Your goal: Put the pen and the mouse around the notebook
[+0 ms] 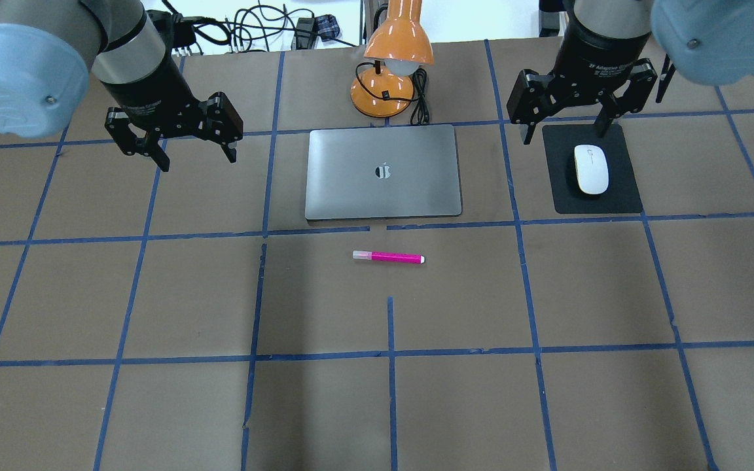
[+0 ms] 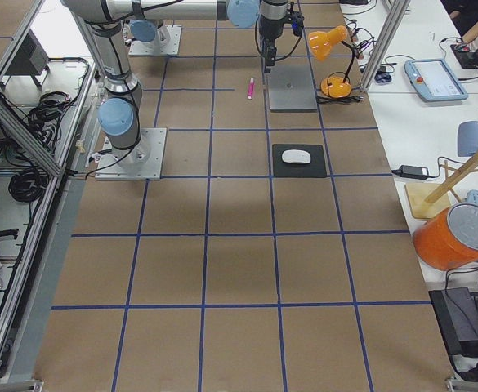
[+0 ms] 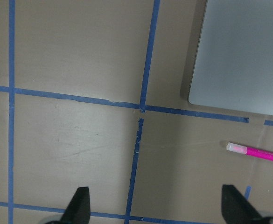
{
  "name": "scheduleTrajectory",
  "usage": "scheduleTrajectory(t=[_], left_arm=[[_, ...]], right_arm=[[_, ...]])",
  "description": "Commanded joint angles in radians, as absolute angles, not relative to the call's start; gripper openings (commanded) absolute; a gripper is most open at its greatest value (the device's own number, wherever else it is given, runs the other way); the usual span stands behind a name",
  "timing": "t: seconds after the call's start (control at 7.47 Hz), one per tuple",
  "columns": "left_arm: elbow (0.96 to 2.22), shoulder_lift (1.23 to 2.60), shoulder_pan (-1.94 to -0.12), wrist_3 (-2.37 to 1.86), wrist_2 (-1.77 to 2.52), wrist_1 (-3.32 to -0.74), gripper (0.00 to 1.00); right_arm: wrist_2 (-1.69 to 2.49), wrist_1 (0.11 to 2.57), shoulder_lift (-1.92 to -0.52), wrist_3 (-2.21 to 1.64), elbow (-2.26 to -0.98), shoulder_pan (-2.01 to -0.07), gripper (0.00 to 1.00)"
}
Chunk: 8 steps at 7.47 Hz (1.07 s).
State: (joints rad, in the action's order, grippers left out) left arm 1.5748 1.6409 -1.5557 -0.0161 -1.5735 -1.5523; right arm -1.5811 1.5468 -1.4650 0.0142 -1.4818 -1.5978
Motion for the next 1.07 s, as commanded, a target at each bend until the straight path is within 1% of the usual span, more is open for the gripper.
scheduleTrajectory(t=[0.0, 0.4, 0.94], left_arm=[[1.621, 1.571, -1.546, 0.035, -1.586, -1.597, 1.00], [1.649, 1.543, -1.502, 0.038, -1.580, -1.601, 1.00], [1.651, 1.546, -1.508, 0.025, -1.585, -1.601, 1.00]], right_arm=[[-1.580, 1.548, -1.465, 0.014, -1.482, -1.597, 1.00], [-1.580, 1.548, -1.465, 0.014, -1.482, -1.598, 1.00], [-1.577, 1.548, -1.465, 0.014, -1.482, -1.597, 1.00]])
